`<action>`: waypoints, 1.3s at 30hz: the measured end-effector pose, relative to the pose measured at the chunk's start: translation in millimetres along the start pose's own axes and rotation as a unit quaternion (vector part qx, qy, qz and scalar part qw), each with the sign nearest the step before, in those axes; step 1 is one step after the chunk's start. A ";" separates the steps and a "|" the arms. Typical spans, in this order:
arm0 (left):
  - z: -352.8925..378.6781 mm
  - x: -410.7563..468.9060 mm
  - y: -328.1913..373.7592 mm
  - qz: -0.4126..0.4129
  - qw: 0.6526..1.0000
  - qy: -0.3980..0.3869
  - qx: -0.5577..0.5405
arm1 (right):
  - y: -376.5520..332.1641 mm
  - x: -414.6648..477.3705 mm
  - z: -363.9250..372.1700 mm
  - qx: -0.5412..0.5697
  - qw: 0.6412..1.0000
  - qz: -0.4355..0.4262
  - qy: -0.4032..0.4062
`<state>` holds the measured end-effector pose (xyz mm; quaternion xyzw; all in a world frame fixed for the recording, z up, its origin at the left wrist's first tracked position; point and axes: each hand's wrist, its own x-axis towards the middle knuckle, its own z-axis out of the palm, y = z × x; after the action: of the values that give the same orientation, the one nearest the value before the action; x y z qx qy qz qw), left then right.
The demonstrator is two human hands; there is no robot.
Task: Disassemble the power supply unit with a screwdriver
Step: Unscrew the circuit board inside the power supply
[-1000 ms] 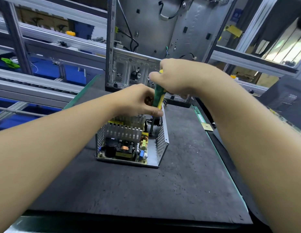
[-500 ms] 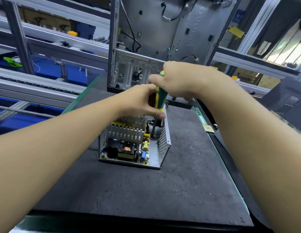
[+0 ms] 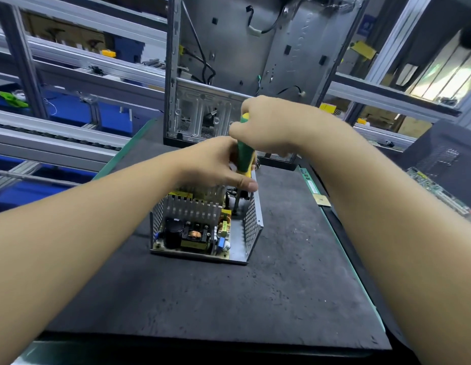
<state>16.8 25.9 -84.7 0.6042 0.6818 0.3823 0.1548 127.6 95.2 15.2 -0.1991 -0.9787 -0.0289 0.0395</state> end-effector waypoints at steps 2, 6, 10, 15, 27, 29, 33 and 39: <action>-1.8 -3.7 -2.8 0.012 0.998 -0.010 -0.065 | 2.7 -2.3 -5.9 0.083 0.996 -0.002 -0.046; -2.8 -4.1 -2.8 0.015 0.997 0.012 -0.070 | 2.6 -7.1 -8.8 0.108 0.992 0.015 -0.070; -1.6 -1.3 1.3 -0.017 0.998 0.032 0.054 | -3.8 -5.8 0.9 -0.007 1.000 0.022 0.020; -2.9 -5.1 -0.8 0.017 0.999 -0.002 -0.038 | -5.3 -7.3 -7.0 0.064 0.996 -0.005 -0.053; -0.3 -0.1 -1.8 0.007 0.997 0.034 0.065 | -12.3 -5.6 -4.7 -0.008 1.000 0.008 -0.025; -2.9 -4.1 -2.3 0.039 0.999 0.034 0.010 | -11.1 -6.5 -9.7 0.006 0.998 0.015 -0.054; -3.2 -2.9 -5.1 0.056 0.996 0.062 0.010 | -8.4 -8.8 -10.3 0.061 0.995 0.046 -0.057; 1.5 -2.7 1.2 0.041 0.995 0.065 0.058 | -5.9 -6.4 8.2 0.043 0.998 0.017 0.046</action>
<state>19.3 23.9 -85.5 0.6134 0.6861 0.3867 0.0585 130.6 87.9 6.3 -0.2127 -0.9726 0.0044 0.0936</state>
